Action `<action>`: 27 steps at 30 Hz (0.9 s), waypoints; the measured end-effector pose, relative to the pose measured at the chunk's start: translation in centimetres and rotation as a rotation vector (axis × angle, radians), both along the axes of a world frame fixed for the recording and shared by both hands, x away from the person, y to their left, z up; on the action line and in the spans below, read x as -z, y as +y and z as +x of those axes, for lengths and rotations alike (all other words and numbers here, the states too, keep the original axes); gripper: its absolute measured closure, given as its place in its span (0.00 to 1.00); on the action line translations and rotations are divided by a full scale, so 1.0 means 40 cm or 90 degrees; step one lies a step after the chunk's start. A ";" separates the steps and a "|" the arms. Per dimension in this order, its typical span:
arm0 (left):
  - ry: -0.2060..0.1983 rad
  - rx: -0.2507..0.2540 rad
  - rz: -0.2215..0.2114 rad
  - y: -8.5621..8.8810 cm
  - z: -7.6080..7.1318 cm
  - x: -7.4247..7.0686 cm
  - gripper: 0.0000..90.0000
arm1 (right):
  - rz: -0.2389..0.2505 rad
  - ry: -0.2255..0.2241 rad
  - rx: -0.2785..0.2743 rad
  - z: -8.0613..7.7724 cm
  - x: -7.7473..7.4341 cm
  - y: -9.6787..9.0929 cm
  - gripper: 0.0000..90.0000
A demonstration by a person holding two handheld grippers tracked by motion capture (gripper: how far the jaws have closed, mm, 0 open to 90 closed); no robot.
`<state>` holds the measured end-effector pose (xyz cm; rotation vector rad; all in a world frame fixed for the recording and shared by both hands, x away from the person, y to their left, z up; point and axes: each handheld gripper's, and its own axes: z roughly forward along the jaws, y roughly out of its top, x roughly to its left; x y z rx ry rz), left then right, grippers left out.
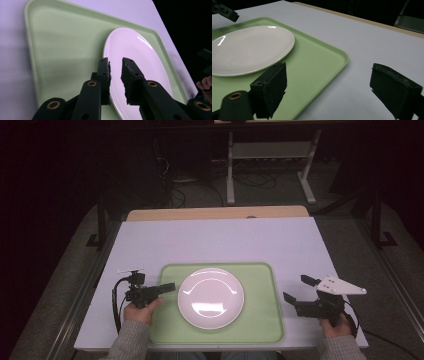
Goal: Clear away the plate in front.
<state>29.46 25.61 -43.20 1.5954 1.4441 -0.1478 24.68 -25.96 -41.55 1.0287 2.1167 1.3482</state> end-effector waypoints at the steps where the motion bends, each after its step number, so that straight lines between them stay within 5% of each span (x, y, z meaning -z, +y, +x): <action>1: -0.004 0.002 0.002 0.002 0.000 -0.002 0.84 | 0.000 0.000 0.000 0.000 0.000 0.000 0.15; 21: -0.076 0.035 0.055 0.026 -0.005 -0.026 0.80 | -0.009 0.004 0.005 0.005 0.004 -0.002 0.15; 27: -0.106 0.075 0.079 0.026 -0.005 -0.043 0.76 | -0.008 0.004 0.007 0.005 0.004 -0.004 0.15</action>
